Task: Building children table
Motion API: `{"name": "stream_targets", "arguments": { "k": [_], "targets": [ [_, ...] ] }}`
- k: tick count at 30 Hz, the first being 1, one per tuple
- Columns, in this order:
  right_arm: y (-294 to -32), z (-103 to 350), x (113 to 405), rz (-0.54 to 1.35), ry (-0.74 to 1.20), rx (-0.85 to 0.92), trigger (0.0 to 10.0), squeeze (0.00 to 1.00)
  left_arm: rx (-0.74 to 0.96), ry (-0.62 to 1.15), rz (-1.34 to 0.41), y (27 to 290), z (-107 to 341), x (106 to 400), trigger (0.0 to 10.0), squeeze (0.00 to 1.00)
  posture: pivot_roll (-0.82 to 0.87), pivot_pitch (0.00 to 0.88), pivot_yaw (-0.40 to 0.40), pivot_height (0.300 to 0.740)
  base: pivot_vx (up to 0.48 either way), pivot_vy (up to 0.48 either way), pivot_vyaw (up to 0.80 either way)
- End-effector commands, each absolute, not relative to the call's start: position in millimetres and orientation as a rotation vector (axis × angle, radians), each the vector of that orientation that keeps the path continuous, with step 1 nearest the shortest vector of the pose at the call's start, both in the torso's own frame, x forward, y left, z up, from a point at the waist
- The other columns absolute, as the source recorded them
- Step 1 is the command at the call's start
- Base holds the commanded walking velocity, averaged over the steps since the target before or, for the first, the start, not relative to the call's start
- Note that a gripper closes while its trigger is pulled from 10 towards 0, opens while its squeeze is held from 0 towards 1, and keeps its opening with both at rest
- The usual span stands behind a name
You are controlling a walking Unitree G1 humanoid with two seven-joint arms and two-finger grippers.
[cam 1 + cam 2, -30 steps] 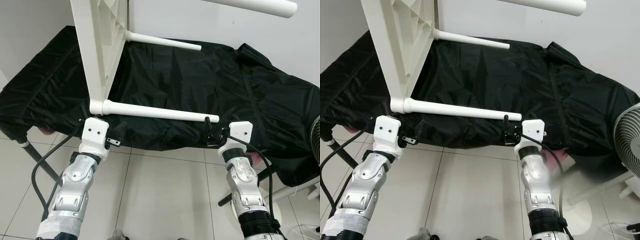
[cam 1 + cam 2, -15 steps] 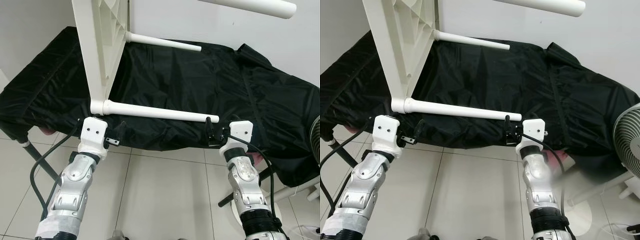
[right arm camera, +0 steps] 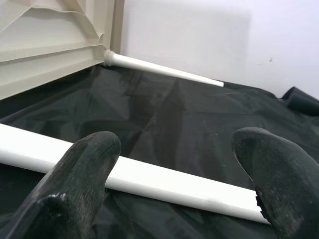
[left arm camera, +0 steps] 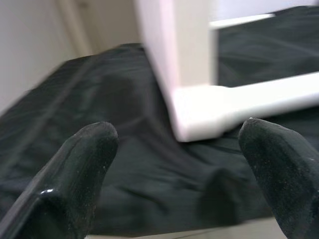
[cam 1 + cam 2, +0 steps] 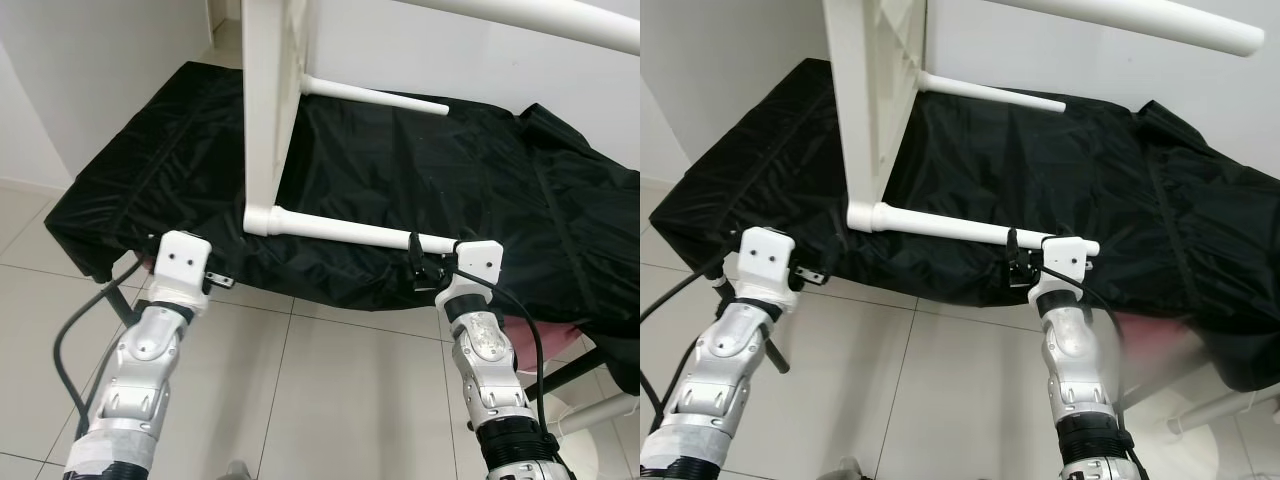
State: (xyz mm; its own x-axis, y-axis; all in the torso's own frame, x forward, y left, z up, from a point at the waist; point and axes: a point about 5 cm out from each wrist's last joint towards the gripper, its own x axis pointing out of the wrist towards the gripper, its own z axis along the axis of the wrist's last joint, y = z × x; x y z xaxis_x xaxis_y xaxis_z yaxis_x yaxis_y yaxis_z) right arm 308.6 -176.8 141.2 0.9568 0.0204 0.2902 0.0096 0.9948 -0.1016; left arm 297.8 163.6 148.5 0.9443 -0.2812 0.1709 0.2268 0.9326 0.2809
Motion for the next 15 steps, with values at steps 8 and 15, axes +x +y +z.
{"name": "stream_targets", "arguments": {
  "k": [8, 15],
  "targets": [
    [-184.0, 136.8, 307.3, -0.019, -0.284, -0.105, 10.0, 0.00, 0.293, -0.206, -0.294, 156.3, 143.9, 295.0, 10.0, 0.00, 0.03, 0.040, -0.065, 0.740, 0.000, 0.000, 0.00],
    [-184.0, 136.7, 308.1, -0.022, -0.283, -0.105, 10.0, 0.00, 0.289, -0.207, -0.304, 155.0, 143.5, 296.0, 10.0, 0.00, 0.03, 0.038, -0.065, 0.740, 0.000, -0.225, 0.00]
  ]
}}
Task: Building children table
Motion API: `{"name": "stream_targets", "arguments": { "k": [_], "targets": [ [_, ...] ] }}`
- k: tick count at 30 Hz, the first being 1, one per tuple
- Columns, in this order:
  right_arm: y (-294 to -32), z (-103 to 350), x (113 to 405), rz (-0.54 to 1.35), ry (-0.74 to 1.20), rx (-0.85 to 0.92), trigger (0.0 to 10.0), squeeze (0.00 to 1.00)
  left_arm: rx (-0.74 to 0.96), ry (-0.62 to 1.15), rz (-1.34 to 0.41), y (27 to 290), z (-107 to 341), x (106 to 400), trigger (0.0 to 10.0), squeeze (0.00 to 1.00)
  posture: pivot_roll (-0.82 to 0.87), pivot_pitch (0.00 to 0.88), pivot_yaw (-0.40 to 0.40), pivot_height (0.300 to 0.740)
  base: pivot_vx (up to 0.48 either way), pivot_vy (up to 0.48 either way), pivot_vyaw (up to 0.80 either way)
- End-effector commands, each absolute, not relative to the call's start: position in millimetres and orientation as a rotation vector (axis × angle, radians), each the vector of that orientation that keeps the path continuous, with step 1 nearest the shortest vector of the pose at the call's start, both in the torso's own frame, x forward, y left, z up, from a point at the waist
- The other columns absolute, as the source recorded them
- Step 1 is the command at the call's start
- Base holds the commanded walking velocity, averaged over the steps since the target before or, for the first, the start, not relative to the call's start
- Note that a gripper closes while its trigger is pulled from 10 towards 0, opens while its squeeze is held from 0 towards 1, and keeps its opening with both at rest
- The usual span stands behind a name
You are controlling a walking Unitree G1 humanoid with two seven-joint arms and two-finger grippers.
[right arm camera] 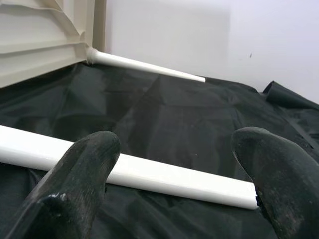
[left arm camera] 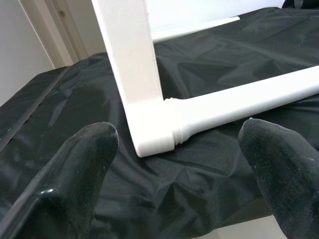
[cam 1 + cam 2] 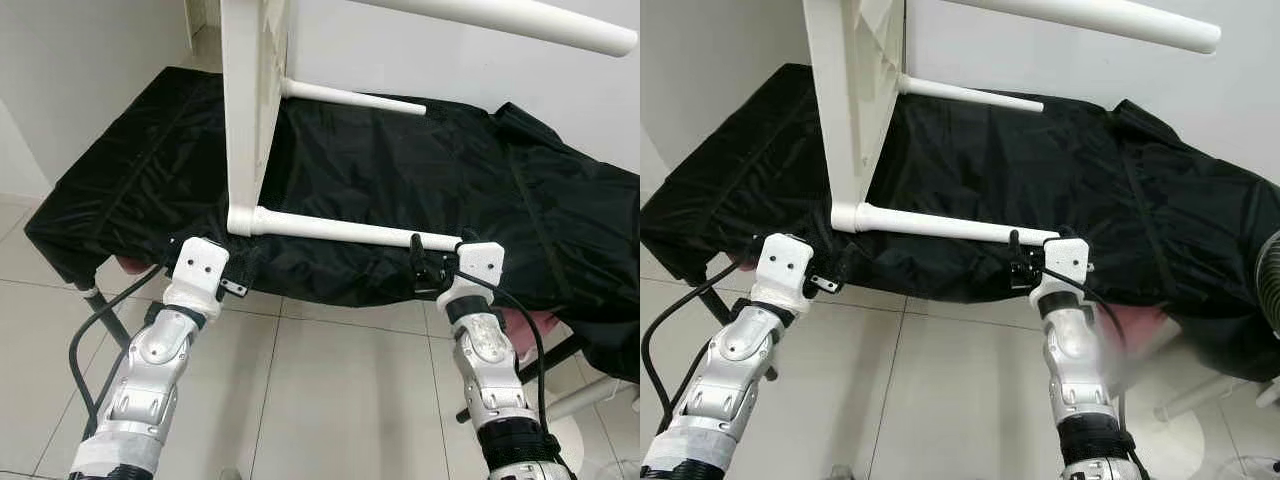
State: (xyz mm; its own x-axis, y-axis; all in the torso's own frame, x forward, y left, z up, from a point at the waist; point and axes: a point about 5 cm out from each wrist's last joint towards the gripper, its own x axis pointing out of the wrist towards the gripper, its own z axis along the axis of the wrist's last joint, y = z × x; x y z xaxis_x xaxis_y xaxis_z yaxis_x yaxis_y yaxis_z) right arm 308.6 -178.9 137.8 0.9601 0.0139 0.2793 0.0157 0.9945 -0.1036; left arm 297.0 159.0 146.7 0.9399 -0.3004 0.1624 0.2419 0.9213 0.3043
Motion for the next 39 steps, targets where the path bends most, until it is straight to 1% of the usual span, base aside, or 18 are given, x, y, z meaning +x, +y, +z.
{"name": "stream_targets", "arguments": {
  "k": [1, 4, 7, 10, 29, 34, 36, 39],
  "targets": [
    [-184.0, 136.7, 308.1, -0.022, -0.283, -0.105, 10.0, 0.00, 0.289, -0.207, -0.304, 155.0, 143.5, 296.0, 10.0, 0.00, 0.03, 0.038, -0.065, 0.740, 0.000, -0.330, 0.00],
    [-184.3, 136.0, 307.6, -0.023, -0.281, -0.106, 10.0, 0.00, 0.285, -0.207, -0.299, 155.8, 144.4, 296.6, 10.0, 0.00, 0.03, 0.042, -0.065, 0.740, 0.000, -0.480, 0.00],
    [-184.4, 135.4, 307.0, -0.025, -0.279, -0.104, 10.0, 0.00, 0.320, -0.212, -0.287, 155.7, 144.4, 296.4, 10.0, 0.00, 0.03, 0.044, -0.064, 0.740, 0.000, 0.000, 0.00],
    [-184.1, 134.7, 306.6, -0.024, -0.277, -0.103, 10.0, 0.00, 0.289, -0.204, -0.281, 155.0, 143.1, 296.5, 10.0, 0.00, 0.03, 0.045, -0.064, 0.740, 0.000, 0.000, 0.00],
    [-183.4, 134.4, 306.5, -0.023, -0.272, -0.106, 10.0, 0.00, 0.303, -0.201, -0.253, 157.3, 143.4, 296.8, 10.0, 0.00, 0.03, 0.064, -0.068, 0.740, 0.000, 0.000, 0.00],
    [-183.5, 133.6, 305.6, -0.022, -0.267, -0.104, 10.0, 0.00, 0.298, -0.187, -0.242, 160.0, 142.6, 297.6, 10.0, 0.00, 0.03, 0.080, -0.071, 0.740, 0.000, -0.480, 0.00],
    [-184.1, 133.5, 305.2, -0.024, -0.265, -0.105, 10.0, 0.00, 0.316, -0.188, -0.230, 159.8, 142.3, 297.9, 10.0, 0.00, 0.03, 0.085, -0.072, 0.740, 0.000, 0.000, 0.00],
    [-185.4, 133.1, 304.3, -0.025, -0.261, -0.108, 10.0, 0.00, 0.287, -0.183, -0.214, 160.2, 141.4, 298.0, 10.0, 0.00, 0.02, 0.093, -0.075, 0.740, 0.000, 0.000, 0.00]
  ]
}}
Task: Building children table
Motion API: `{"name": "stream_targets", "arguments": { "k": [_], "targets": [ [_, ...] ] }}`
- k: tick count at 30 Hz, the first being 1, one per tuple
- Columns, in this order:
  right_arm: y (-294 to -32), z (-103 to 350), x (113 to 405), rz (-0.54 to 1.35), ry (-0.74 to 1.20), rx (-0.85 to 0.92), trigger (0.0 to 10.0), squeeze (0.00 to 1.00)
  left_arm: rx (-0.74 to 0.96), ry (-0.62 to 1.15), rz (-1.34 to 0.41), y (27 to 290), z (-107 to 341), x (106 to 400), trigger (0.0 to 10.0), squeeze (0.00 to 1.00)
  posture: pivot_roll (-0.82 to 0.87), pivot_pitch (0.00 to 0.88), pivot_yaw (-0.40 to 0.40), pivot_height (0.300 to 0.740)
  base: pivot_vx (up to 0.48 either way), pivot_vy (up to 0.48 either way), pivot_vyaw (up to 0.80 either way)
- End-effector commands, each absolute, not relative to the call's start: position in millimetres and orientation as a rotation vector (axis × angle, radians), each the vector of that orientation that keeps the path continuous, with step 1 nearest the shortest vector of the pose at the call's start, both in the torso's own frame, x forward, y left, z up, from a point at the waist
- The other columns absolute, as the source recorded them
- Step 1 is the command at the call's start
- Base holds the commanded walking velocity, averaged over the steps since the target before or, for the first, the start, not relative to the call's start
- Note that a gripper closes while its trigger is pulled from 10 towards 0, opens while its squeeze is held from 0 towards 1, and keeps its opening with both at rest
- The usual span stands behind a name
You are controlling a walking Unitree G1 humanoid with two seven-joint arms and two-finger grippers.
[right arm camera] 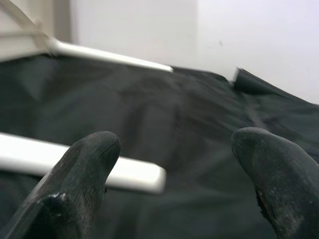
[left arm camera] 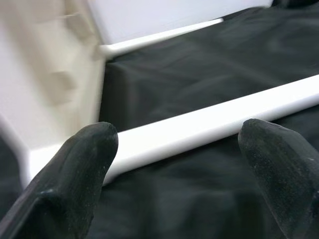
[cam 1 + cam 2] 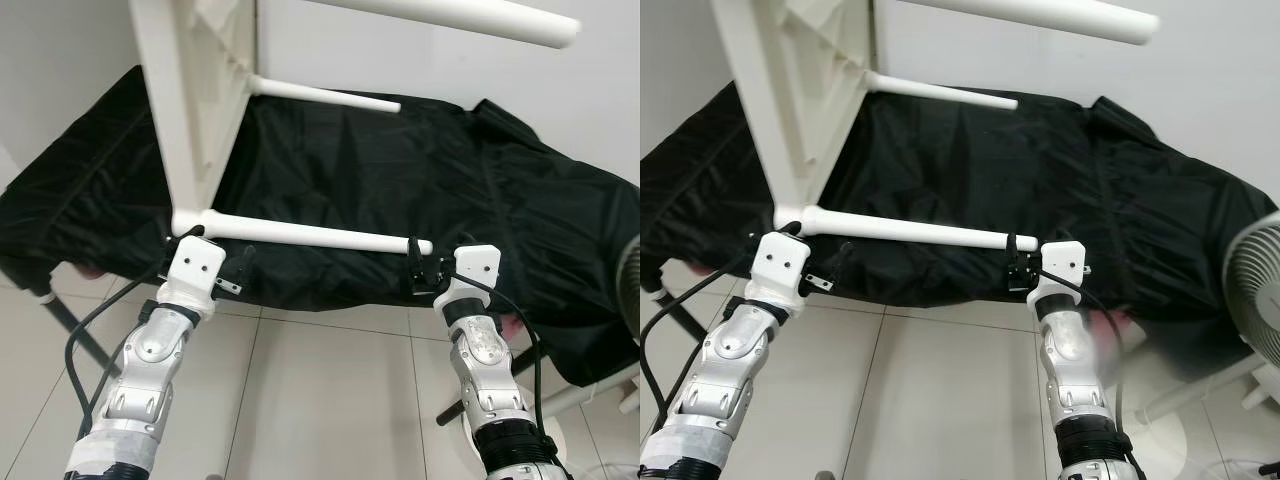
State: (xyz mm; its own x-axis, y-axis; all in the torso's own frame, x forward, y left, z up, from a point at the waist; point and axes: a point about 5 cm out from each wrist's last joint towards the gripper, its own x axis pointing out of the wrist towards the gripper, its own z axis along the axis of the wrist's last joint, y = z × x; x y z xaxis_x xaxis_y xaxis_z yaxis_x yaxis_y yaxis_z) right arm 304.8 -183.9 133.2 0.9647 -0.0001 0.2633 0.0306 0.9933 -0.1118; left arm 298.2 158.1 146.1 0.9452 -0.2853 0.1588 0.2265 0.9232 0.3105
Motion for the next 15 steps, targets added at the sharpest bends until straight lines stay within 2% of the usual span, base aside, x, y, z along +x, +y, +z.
{"name": "stream_targets", "arguments": {
  "k": [1, 15],
  "targets": [
    [-186.0, 132.8, 304.0, -0.025, -0.260, -0.109, 10.0, 0.00, 0.286, -0.184, -0.212, 160.1, 141.5, 297.9, 10.0, 0.00, 0.02, 0.094, -0.076, 0.740, 0.000, 0.000, 0.00],
    [-186.8, 133.4, 303.5, -0.029, -0.256, -0.114, 10.0, 0.00, 0.246, -0.171, -0.197, 163.0, 140.9, 299.3, 10.0, 0.00, 0.02, 0.104, -0.078, 0.740, 0.000, 0.000, 0.00]
  ]
}}
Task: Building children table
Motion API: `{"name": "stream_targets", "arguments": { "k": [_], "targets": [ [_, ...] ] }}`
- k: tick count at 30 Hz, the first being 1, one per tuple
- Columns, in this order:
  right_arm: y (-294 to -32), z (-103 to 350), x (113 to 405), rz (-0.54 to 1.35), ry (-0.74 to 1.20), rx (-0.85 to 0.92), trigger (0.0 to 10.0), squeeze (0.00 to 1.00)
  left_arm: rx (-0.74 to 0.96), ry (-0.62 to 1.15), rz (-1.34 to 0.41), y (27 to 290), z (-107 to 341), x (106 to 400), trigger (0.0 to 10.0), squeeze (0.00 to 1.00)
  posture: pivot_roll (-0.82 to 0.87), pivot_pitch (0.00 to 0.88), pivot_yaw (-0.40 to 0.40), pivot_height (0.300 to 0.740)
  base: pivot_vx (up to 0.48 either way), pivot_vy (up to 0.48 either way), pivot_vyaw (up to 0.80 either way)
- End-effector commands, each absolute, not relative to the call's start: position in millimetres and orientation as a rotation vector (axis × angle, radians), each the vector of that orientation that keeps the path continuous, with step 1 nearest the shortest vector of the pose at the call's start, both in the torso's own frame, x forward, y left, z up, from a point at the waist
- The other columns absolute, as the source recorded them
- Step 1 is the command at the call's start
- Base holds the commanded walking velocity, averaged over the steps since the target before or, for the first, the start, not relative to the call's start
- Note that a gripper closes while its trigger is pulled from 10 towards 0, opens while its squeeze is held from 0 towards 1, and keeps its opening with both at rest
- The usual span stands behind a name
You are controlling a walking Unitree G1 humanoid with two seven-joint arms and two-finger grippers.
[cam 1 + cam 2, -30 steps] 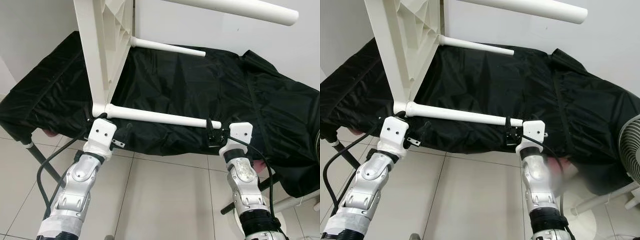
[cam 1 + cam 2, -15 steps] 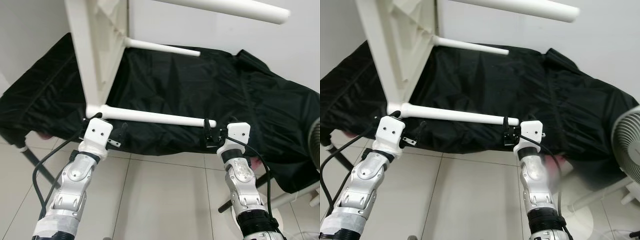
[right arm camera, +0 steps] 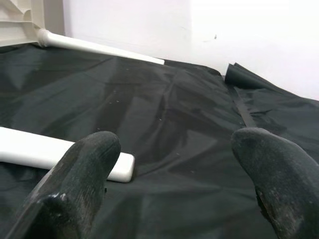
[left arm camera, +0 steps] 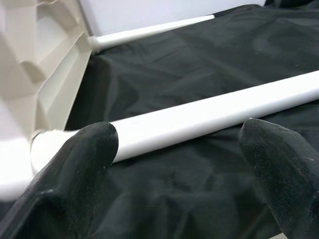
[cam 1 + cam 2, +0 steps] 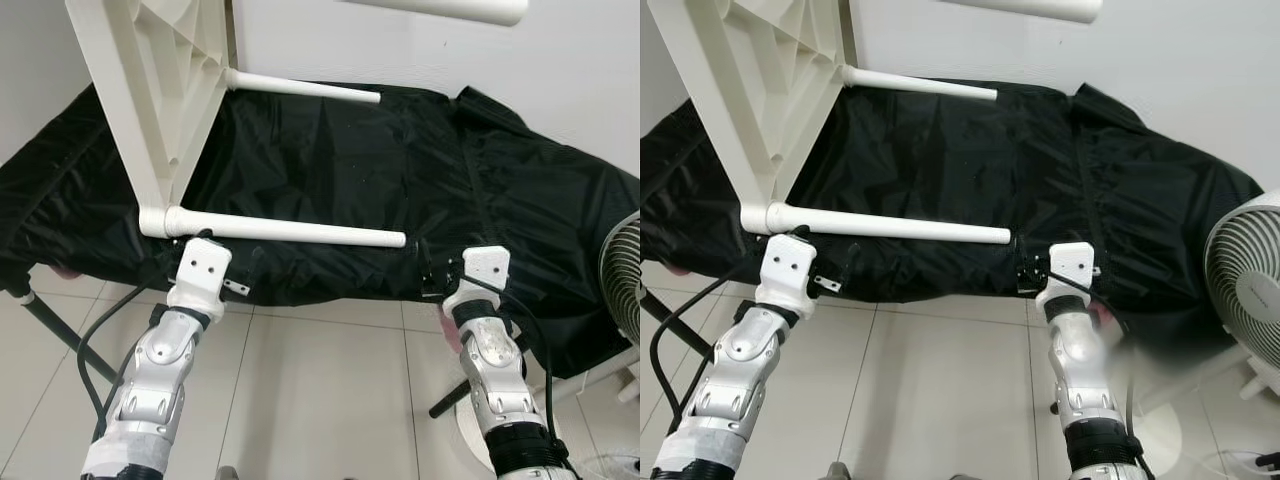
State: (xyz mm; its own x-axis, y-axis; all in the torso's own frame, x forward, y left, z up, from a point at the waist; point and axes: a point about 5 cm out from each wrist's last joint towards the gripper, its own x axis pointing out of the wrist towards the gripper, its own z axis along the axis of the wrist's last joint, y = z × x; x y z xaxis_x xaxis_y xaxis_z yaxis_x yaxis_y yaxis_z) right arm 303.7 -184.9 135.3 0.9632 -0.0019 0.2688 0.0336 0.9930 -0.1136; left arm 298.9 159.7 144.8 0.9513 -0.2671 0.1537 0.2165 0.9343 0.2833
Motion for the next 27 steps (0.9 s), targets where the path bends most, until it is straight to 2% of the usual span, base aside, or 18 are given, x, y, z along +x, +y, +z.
{"name": "stream_targets", "arguments": {
  "k": [1, 12, 18, 27],
  "targets": [
    [-186.7, 133.6, 303.7, -0.028, -0.256, -0.114, 10.0, 0.00, 0.242, -0.170, -0.196, 163.3, 140.8, 299.4, 10.0, 0.00, 0.02, 0.104, -0.078, 0.740, 0.000, 0.000, 0.00],
    [-185.2, 134.7, 304.9, -0.026, -0.256, -0.110, 10.0, 0.00, 0.207, -0.155, -0.183, 166.5, 139.6, 299.5, 10.0, 0.00, 0.02, 0.111, -0.078, 0.740, 0.000, 0.000, 0.00],
    [-184.4, 134.9, 305.6, -0.029, -0.256, -0.107, 10.0, 0.00, 0.215, -0.158, -0.184, 167.4, 141.2, 300.3, 10.0, 0.00, 0.02, 0.113, -0.073, 0.740, 0.000, 0.318, 0.00],
    [-185.2, 133.3, 304.2, -0.038, -0.252, -0.105, 10.0, 0.00, 0.251, -0.169, -0.199, 164.1, 142.6, 299.2, 10.0, 0.00, 0.02, 0.117, -0.067, 0.740, 0.000, 0.000, 0.00]
  ]
}}
